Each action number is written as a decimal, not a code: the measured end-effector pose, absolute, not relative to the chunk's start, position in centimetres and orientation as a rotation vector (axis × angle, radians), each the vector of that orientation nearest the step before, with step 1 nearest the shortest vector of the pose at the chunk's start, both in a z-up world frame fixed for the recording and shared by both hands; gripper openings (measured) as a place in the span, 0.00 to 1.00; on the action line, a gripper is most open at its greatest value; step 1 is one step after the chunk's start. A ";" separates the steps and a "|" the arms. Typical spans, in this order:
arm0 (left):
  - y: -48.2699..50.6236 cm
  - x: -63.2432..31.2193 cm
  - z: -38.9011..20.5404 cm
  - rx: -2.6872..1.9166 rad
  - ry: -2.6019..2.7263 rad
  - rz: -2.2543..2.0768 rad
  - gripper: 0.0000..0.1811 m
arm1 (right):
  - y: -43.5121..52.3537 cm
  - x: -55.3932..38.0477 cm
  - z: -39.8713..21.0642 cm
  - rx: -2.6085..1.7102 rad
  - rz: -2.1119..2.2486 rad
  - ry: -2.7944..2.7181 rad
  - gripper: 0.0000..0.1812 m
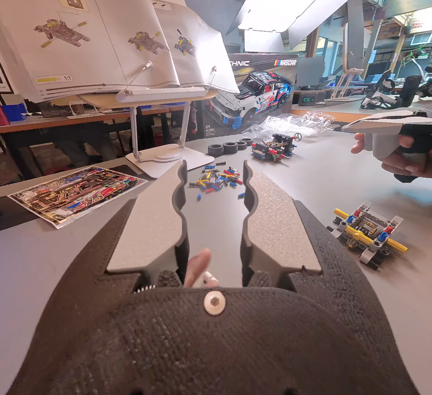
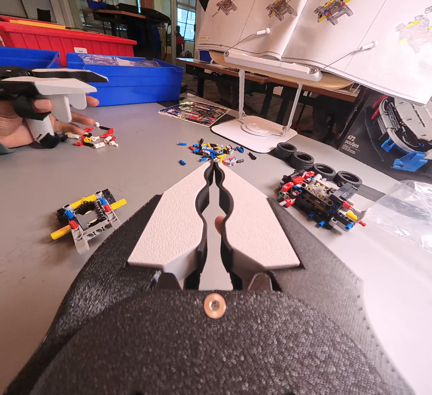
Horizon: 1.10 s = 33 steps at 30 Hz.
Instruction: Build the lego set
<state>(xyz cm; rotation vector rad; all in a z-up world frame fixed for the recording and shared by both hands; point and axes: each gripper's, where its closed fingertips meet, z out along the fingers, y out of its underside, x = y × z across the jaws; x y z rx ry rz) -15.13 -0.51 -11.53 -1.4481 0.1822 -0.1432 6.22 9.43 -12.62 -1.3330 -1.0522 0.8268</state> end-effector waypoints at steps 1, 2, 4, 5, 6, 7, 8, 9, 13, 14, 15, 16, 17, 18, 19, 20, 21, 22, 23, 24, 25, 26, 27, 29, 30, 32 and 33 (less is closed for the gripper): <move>-0.5 -15.0 -11.5 -1.445 0.186 -0.153 0.28 | 9.4 6.2 -12.7 -1.337 0.829 -1.056 0.00; -0.4 -14.8 -11.5 -1.444 0.187 -0.163 0.32 | 9.4 6.2 -12.7 -1.338 0.831 -1.059 0.00; -0.3 -14.6 -11.6 -1.452 0.195 -0.176 0.40 | 9.3 6.1 -12.8 -1.338 0.835 -1.066 0.00; -0.3 -14.4 -11.6 -1.453 0.209 -0.182 0.42 | 9.3 6.1 -12.8 -1.339 0.837 -1.072 0.00; -0.4 -14.1 -11.7 -1.454 0.227 -0.190 0.42 | 9.2 6.1 -13.0 -1.343 0.840 -1.080 0.00; -0.4 -13.6 -11.7 -1.458 0.252 -0.207 0.41 | 9.1 6.0 -13.1 -1.346 0.847 -1.092 0.00; -0.6 -12.9 -11.9 -1.468 0.285 -0.237 0.37 | 8.8 5.8 -13.3 -1.350 0.861 -1.114 0.00; -0.8 -12.2 -12.1 -1.480 0.320 -0.270 0.34 | 8.4 5.6 -13.6 -1.352 0.880 -1.140 0.01; -1.3 -9.4 -13.4 -1.563 0.450 -0.362 0.29 | 4.5 4.8 -15.2 -1.315 0.973 -1.388 0.04; -1.5 -8.7 -13.8 -1.583 0.485 -0.379 0.29 | 3.1 4.7 -16.0 -1.301 0.983 -1.484 0.06; -1.6 -8.1 -14.1 -1.599 0.519 -0.386 0.29 | 1.9 4.7 -16.8 -1.287 0.978 -1.575 0.09; -1.8 -7.5 -14.3 -1.608 0.555 -0.388 0.29 | 0.9 4.7 -17.6 -1.274 0.961 -1.654 0.13; -2.0 -6.9 -14.6 -1.615 0.590 -0.390 0.29 | 0.2 4.7 -18.5 -1.264 0.937 -1.722 0.18; -2.1 -6.4 -14.9 -1.625 0.619 -0.391 0.29 | -0.4 4.7 -19.2 -1.257 0.910 -1.774 0.21; -2.2 -5.9 -15.1 -1.636 0.643 -0.395 0.30 | -0.7 4.6 -19.7 -1.253 0.886 -1.809 0.24; -2.3 -5.6 -15.3 -1.645 0.664 -0.400 0.30 | -0.9 4.6 -20.2 -1.255 0.865 -1.834 0.26; -2.4 -5.2 -15.5 -1.653 0.680 -0.405 0.30 | -0.9 4.6 -20.5 -1.261 0.847 -1.852 0.28; -2.5 -5.0 -15.6 -1.659 0.692 -0.407 0.30 | -0.9 4.6 -20.7 -1.265 0.843 -1.861 0.29; -2.5 -4.9 -15.7 -1.663 0.701 -0.409 0.30 | -0.9 4.6 -20.7 -1.272 0.842 -1.862 0.29; -2.6 -4.8 -15.8 -1.666 0.707 -0.409 0.30 | -0.8 4.6 -20.8 -1.280 0.843 -1.861 0.30; -2.5 -4.7 -15.9 -1.669 0.709 -0.410 0.30 | -0.8 4.6 -20.8 -1.286 0.842 -1.861 0.30; -2.5 -4.7 -15.9 -1.671 0.709 -0.411 0.30 | -0.7 4.5 -20.9 -1.290 0.837 -1.861 0.31; -2.5 -4.7 -15.9 -1.673 0.707 -0.412 0.30 | -0.7 4.5 -21.0 -1.294 0.830 -1.867 0.31; -2.5 -4.8 -15.9 -1.675 0.703 -0.416 0.30 | -0.9 4.4 -21.4 -1.300 0.813 -1.892 0.32; -2.4 -4.8 -15.9 -1.676 0.702 -0.417 0.30 | -1.0 4.4 -21.6 -1.302 0.806 -1.903 0.32; -2.5 -4.7 -15.9 -1.678 0.705 -0.419 0.30 | -1.1 4.1 -21.7 -1.297 0.800 -1.913 0.32; -2.5 -4.7 -16.0 -1.678 0.707 -0.419 0.30 | -1.2 4.0 -21.7 -1.296 0.800 -1.913 0.31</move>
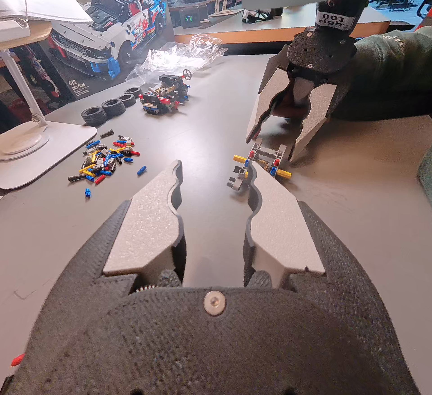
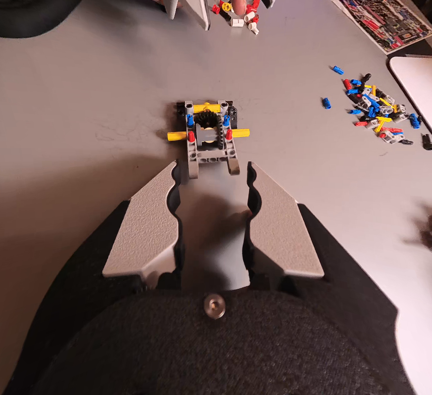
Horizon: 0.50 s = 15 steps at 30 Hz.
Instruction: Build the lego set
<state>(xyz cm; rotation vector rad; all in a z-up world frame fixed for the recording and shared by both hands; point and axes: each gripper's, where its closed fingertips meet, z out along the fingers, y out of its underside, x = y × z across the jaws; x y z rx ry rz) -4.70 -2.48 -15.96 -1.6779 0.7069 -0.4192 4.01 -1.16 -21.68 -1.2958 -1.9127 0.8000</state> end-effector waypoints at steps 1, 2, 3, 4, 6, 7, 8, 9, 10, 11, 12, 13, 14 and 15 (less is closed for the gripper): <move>-2.5 -4.7 -16.0 -1.677 0.707 -0.418 0.30 | -1.1 3.9 -21.7 -1.299 0.794 -1.908 0.30; -2.5 -4.7 -15.9 -1.676 0.707 -0.416 0.30 | -1.0 3.9 -21.7 -1.302 0.789 -1.904 0.28; -2.5 -4.7 -15.9 -1.674 0.706 -0.416 0.30 | -1.0 3.9 -21.7 -1.301 0.790 -1.903 0.27; -2.5 -4.7 -15.9 -1.672 0.705 -0.416 0.31 | -1.0 3.9 -21.6 -1.297 0.790 -1.901 0.25; -2.5 -4.8 -15.8 -1.670 0.702 -0.415 0.31 | -1.0 3.9 -21.6 -1.293 0.783 -1.900 0.24; -2.5 -4.8 -15.8 -1.670 0.701 -0.413 0.32 | -1.0 3.9 -21.6 -1.291 0.779 -1.901 0.24; -2.5 -4.8 -15.8 -1.669 0.701 -0.411 0.32 | -1.0 3.9 -21.6 -1.288 0.775 -1.901 0.24; -2.5 -4.7 -15.8 -1.668 0.702 -0.409 0.33 | -1.0 3.9 -21.6 -1.286 0.773 -1.900 0.24; -2.5 -4.7 -15.8 -1.667 0.704 -0.406 0.33 | -1.0 3.9 -21.6 -1.285 0.771 -1.900 0.24; -2.5 -4.7 -15.8 -1.666 0.705 -0.403 0.33 | -1.0 3.9 -21.7 -1.284 0.770 -1.900 0.24; -2.5 -4.7 -15.8 -1.666 0.706 -0.401 0.33 | -1.0 3.9 -21.7 -1.283 0.769 -1.900 0.24; -2.5 -4.7 -15.8 -1.666 0.707 -0.400 0.34 | -1.0 3.9 -21.6 -1.282 0.768 -1.900 0.24; -2.5 -4.7 -15.8 -1.666 0.708 -0.400 0.34 | -1.0 3.9 -21.6 -1.280 0.766 -1.899 0.24; -2.5 -4.7 -15.8 -1.666 0.708 -0.401 0.34 | -1.0 3.9 -21.6 -1.278 0.765 -1.899 0.24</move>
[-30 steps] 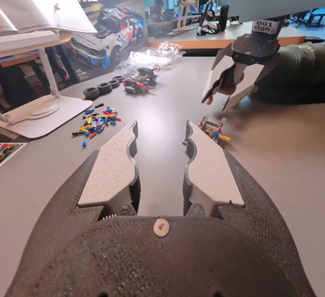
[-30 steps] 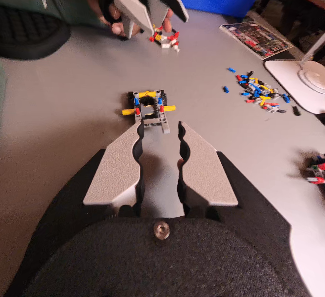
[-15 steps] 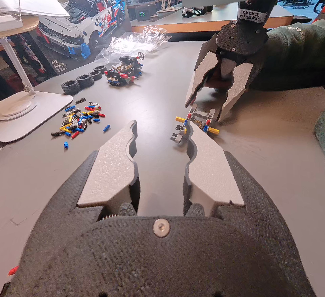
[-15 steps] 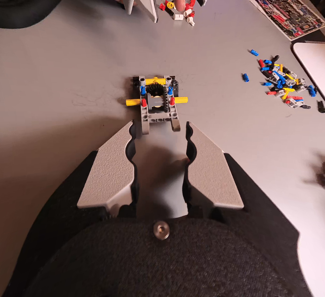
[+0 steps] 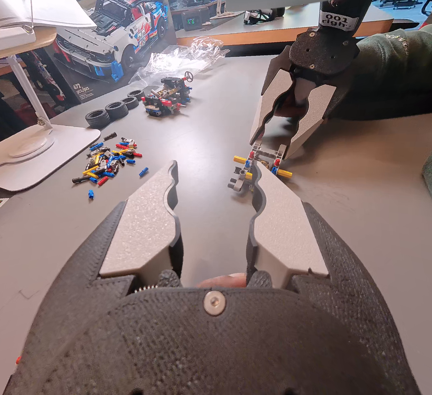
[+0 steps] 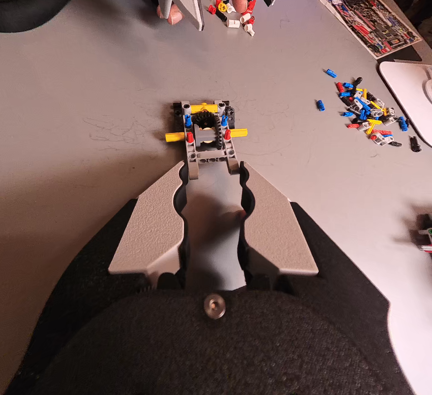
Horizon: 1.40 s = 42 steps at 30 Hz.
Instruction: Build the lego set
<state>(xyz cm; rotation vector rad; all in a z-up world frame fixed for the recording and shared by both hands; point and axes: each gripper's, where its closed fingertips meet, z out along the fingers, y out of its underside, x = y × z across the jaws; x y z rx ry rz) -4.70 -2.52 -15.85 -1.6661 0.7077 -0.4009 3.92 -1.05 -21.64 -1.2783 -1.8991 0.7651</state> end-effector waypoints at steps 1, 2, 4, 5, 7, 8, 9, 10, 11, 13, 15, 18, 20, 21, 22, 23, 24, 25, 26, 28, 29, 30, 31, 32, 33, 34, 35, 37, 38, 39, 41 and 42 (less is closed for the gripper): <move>-2.5 -4.7 -15.9 -1.667 0.707 -0.402 0.34 | -1.0 3.9 -21.6 -1.277 0.764 -1.899 0.24; -2.5 -4.7 -15.9 -1.667 0.707 -0.403 0.34 | -1.1 3.9 -21.6 -1.277 0.764 -1.899 0.24; -2.5 -4.7 -15.9 -1.668 0.708 -0.404 0.34 | -1.1 3.9 -21.6 -1.277 0.764 -1.899 0.24; -2.5 -4.7 -15.9 -1.668 0.708 -0.404 0.34 | -1.1 3.9 -21.6 -1.276 0.764 -1.899 0.24; -2.5 -4.7 -15.9 -1.669 0.707 -0.404 0.34 | -1.1 3.9 -21.6 -1.276 0.763 -1.899 0.24; -2.5 -4.7 -15.9 -1.670 0.704 -0.404 0.35 | -1.1 3.9 -21.6 -1.276 0.763 -1.898 0.24; -2.4 -4.8 -15.9 -1.671 0.701 -0.403 0.35 | -1.0 3.9 -21.6 -1.279 0.759 -1.895 0.24; -2.4 -4.9 -15.9 -1.671 0.694 -0.400 0.35 | -0.9 3.9 -21.7 -1.282 0.755 -1.893 0.24; -2.3 -5.0 -15.8 -1.670 0.681 -0.395 0.35 | -0.8 3.9 -21.7 -1.287 0.749 -1.889 0.24; -2.0 -5.6 -15.5 -1.662 0.634 -0.381 0.34 | -0.5 4.0 -21.7 -1.296 0.739 -1.879 0.24; -1.7 -6.2 -14.8 -1.634 0.575 -0.375 0.34 | -0.3 4.0 -21.6 -1.299 0.737 -1.873 0.24; -1.4 -7.1 -14.0 -1.596 0.491 -0.378 0.33 | -0.2 4.0 -21.6 -1.300 0.737 -1.870 0.24; -1.2 -7.4 -13.7 -1.586 0.458 -0.379 0.32 | -0.2 4.1 -21.6 -1.298 0.736 -1.870 0.24; -1.2 -7.5 -13.7 -1.587 0.449 -0.378 0.32 | -0.2 4.1 -21.6 -1.298 0.734 -1.869 0.24; -1.0 -7.7 -13.7 -1.588 0.440 -0.374 0.32 | -0.1 4.1 -21.6 -1.298 0.732 -1.867 0.24; -0.9 -7.8 -13.7 -1.587 0.430 -0.367 0.31 | -0.1 4.1 -21.6 -1.296 0.728 -1.866 0.24; -0.8 -7.9 -13.6 -1.585 0.419 -0.356 0.31 | -0.1 4.1 -21.6 -1.295 0.724 -1.863 0.24; -0.6 -8.2 -13.6 -1.583 0.405 -0.338 0.31 | 0.0 4.0 -21.6 -1.296 0.719 -1.858 0.24; -0.4 -8.5 -13.5 -1.578 0.391 -0.317 0.31 | 0.1 4.0 -21.6 -1.298 0.715 -1.853 0.24; -0.1 -8.8 -13.4 -1.570 0.386 -0.276 0.30 | 0.2 4.0 -21.3 -1.298 0.721 -1.834 0.25; 0.0 -8.9 -13.4 -1.576 0.388 -0.252 0.30 | 0.2 3.9 -21.1 -1.300 0.731 -1.816 0.25; 0.2 -9.1 -13.6 -1.587 0.390 -0.231 0.30 | 0.3 3.9 -20.8 -1.304 0.745 -1.796 0.26; 0.4 -9.3 -13.7 -1.602 0.382 -0.213 0.30 | 0.4 3.8 -20.5 -1.308 0.761 -1.776 0.26; 0.6 -9.6 -13.8 -1.621 0.361 -0.197 0.28 | 0.5 3.8 -20.2 -1.313 0.776 -1.752 0.27; 0.9 -10.1 -14.0 -1.646 0.329 -0.185 0.23 | 0.7 3.7 -19.9 -1.316 0.794 -1.727 0.27; 1.1 -10.5 -14.0 -1.670 0.295 -0.185 0.20 | 0.8 3.7 -19.5 -1.318 0.815 -1.701 0.27; 1.3 -10.9 -13.9 -1.688 0.258 -0.200 0.19 | 0.9 3.7 -19.1 -1.320 0.837 -1.673 0.27; 1.6 -11.3 -13.7 -1.726 0.164 -0.295 0.11 | 1.1 3.6 -18.4 -1.320 0.881 -1.621 0.27; 1.7 -11.3 -13.4 -1.733 0.114 -0.387 0.10 | 1.3 3.6 -18.0 -1.321 0.900 -1.597 0.27; 1.8 -11.2 -12.8 -1.713 0.064 -0.504 0.11 | 1.5 3.6 -17.8 -1.324 0.915 -1.574 0.27; 1.6 -10.1 -11.5 -1.639 0.028 -0.832 0.11 | 1.8 3.5 -17.3 -1.329 0.939 -1.532 0.26; 1.1 -9.0 -10.8 -1.596 0.066 -1.029 0.11 | 2.0 3.5 -17.1 -1.331 0.952 -1.514 0.26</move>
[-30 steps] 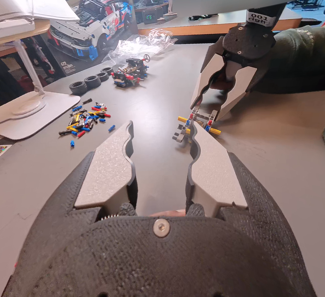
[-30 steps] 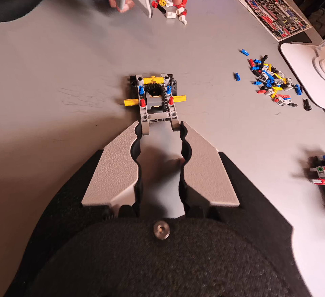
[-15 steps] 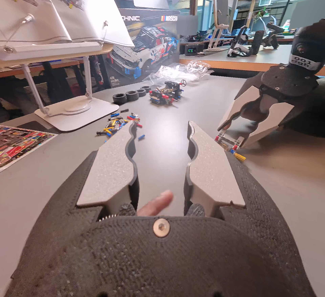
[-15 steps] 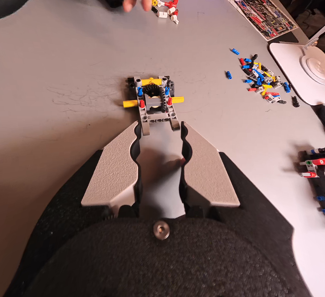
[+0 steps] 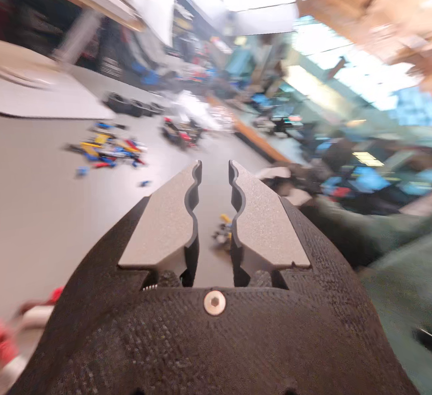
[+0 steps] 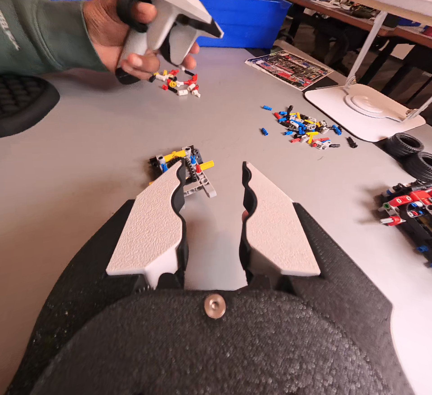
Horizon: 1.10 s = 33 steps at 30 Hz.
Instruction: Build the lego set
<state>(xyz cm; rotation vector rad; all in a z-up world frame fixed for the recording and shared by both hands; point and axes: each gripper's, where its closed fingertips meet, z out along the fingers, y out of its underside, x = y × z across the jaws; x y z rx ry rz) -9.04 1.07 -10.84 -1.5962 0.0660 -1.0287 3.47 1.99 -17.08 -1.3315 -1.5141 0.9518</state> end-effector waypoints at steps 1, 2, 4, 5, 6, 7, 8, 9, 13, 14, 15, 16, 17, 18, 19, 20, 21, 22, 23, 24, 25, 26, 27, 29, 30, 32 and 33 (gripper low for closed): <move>0.0 -7.9 -10.2 -1.541 0.148 -1.220 0.12 | 2.1 3.5 -16.9 -1.335 0.965 -1.497 0.26; -1.3 -7.1 -9.9 -1.495 0.241 -1.370 0.12 | 2.3 3.4 -16.7 -1.338 0.977 -1.480 0.26; -2.8 -6.4 -10.2 -1.461 0.370 -1.495 0.13 | 2.5 3.5 -16.5 -1.344 0.989 -1.455 0.25; -3.2 -6.3 -10.0 -1.436 0.409 -1.515 0.14 | 2.6 3.5 -16.4 -1.342 0.992 -1.448 0.25; -3.5 -6.3 -9.7 -1.406 0.442 -1.528 0.15 | 2.6 3.5 -16.3 -1.340 0.994 -1.441 0.25; -3.6 -6.3 -9.4 -1.388 0.471 -1.524 0.17 | 2.6 3.5 -16.2 -1.339 0.998 -1.434 0.25; -3.1 -6.4 -9.5 -1.393 0.483 -1.488 0.19 | 2.6 3.4 -16.1 -1.337 1.005 -1.430 0.25; -1.9 -6.9 -9.8 -1.415 0.457 -1.410 0.22 | 2.5 3.3 -15.9 -1.333 1.013 -1.427 0.25; 4.7 -12.7 -9.5 -1.400 0.153 -0.786 0.25 | 2.5 2.9 -15.2 -1.307 1.012 -1.407 0.25; 5.3 -14.4 -9.2 -1.388 0.100 -0.619 0.26 | 2.6 2.8 -15.0 -1.303 1.006 -1.401 0.25; 5.6 -15.8 -9.2 -1.386 0.069 -0.459 0.27 | 2.6 2.9 -14.9 -1.300 1.004 -1.391 0.25; 5.8 -17.1 -9.2 -1.389 0.048 -0.300 0.30 | 2.7 2.9 -14.7 -1.299 1.002 -1.378 0.25; 6.0 -18.1 -9.2 -1.388 0.036 -0.160 0.35 | 2.9 2.9 -14.6 -1.300 0.999 -1.362 0.25; 6.1 -18.9 -9.1 -1.392 0.029 -0.050 0.45 | 3.2 2.9 -14.4 -1.301 0.993 -1.346 0.25; 6.3 -19.3 -9.2 -1.404 0.026 0.029 0.54 | 3.5 3.0 -14.2 -1.301 0.984 -1.325 0.25; 6.5 -19.5 -9.1 -1.416 0.026 0.091 0.62 | 3.9 3.0 -13.9 -1.300 0.971 -1.302 0.25; 6.6 -19.7 -9.0 -1.415 0.027 0.146 0.68 | 4.3 3.0 -13.7 -1.299 0.955 -1.280 0.25; 6.7 -19.9 -8.7 -1.408 0.025 0.197 0.70 | 4.8 3.1 -13.5 -1.297 0.937 -1.260 0.26; 6.8 -20.4 -8.4 -1.401 0.016 0.257 0.71 | 5.1 3.2 -13.3 -1.296 0.920 -1.239 0.26; 6.7 -21.0 -7.9 -1.383 0.005 0.325 0.70 | 5.4 3.3 -13.2 -1.295 0.907 -1.220 0.26; 6.5 -21.5 -7.3 -1.354 -0.004 0.390 0.65 | 5.7 3.4 -13.0 -1.294 0.897 -1.204 0.26; 6.3 -22.0 -6.8 -1.331 -0.018 0.447 0.61 | 6.0 3.5 -12.9 -1.292 0.885 -1.191 0.26; 6.2 -22.6 -6.6 -1.320 -0.039 0.494 0.54 | 6.3 3.6 -12.8 -1.287 0.868 -1.182 0.26; 5.9 -23.8 -6.5 -1.312 -0.074 0.558 0.44 | 6.9 3.6 -13.0 -1.283 0.823 -1.173 0.26; 6.0 -24.2 -6.8 -1.327 -0.078 0.571 0.39 | 7.2 3.6 -13.1 -1.282 0.798 -1.172 0.26; 6.6 -24.7 -8.4 -1.395 -0.073 0.540 0.26 | 7.8 3.7 -13.5 -1.291 0.762 -1.168 0.26; 7.1 -24.7 -9.6 -1.453 -0.065 0.498 0.24 | 8.0 3.7 -13.7 -1.299 0.756 -1.165 0.26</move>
